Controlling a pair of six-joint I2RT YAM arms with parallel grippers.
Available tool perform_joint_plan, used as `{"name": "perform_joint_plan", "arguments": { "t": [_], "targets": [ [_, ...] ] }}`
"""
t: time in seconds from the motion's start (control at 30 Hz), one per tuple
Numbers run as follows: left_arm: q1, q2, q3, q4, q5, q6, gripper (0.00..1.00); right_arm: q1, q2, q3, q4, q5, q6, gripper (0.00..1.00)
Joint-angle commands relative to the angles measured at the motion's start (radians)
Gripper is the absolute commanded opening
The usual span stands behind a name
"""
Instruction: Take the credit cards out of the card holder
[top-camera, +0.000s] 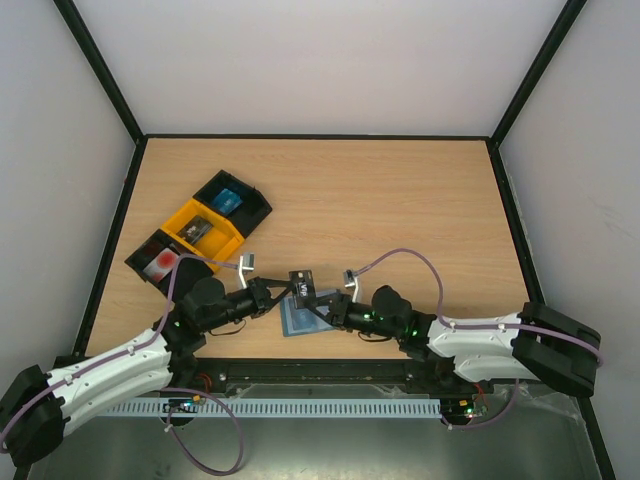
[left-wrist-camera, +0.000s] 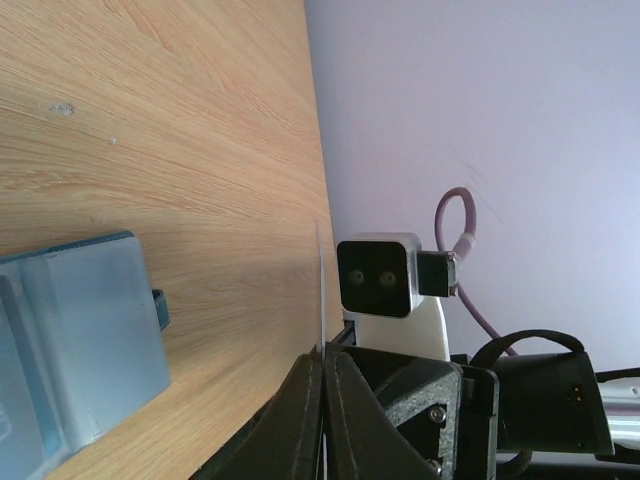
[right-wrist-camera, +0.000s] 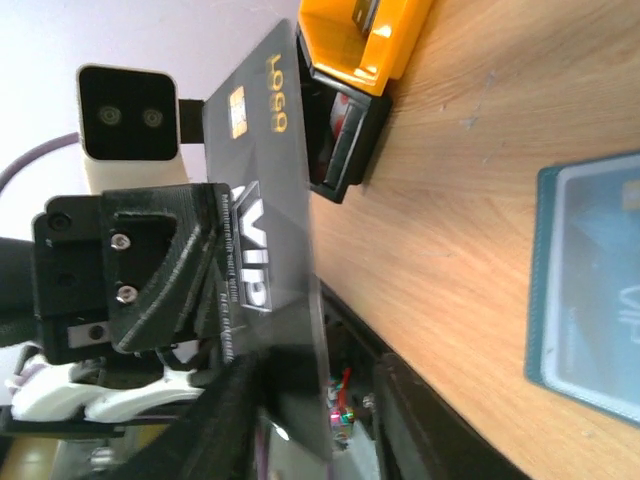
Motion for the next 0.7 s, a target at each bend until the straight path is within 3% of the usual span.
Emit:
{"name": "perform_joint_plan", "arguments": {
  "t": [0.0, 0.17, 0.3, 0.47, 0.6, 0.67],
  "targets": [
    [0.005, -0.009, -0.018, 0.049, 0.016, -0.004, 0.03, 0.008, 0.008, 0.014, 0.087, -0.019, 0.007, 0.27],
    [0.005, -0.013, -0.021, 0.051, 0.025, 0.004, 0.03, 0.009, 0.010, -0.009, 0.151, -0.036, -0.007, 0.03],
    [0.005, -0.047, -0.013, -0.013, 0.036, 0.030, 0.21, 0.010, -0.013, -0.014, 0.107, -0.092, -0.083, 0.02],
    [0.007, -0.152, 0.002, -0.165, 0.057, 0.097, 0.33, 0.010, -0.099, -0.041, -0.005, -0.188, -0.201, 0.02],
    [0.011, -0.224, 0.083, -0.391, 0.073, 0.221, 0.44, 0.010, -0.185, 0.007, -0.200, -0.280, -0.331, 0.02],
    [0.011, -0.239, 0.146, -0.492, 0.087, 0.284, 0.44, 0.010, -0.223, 0.017, -0.261, -0.311, -0.367, 0.02]
  ]
}}
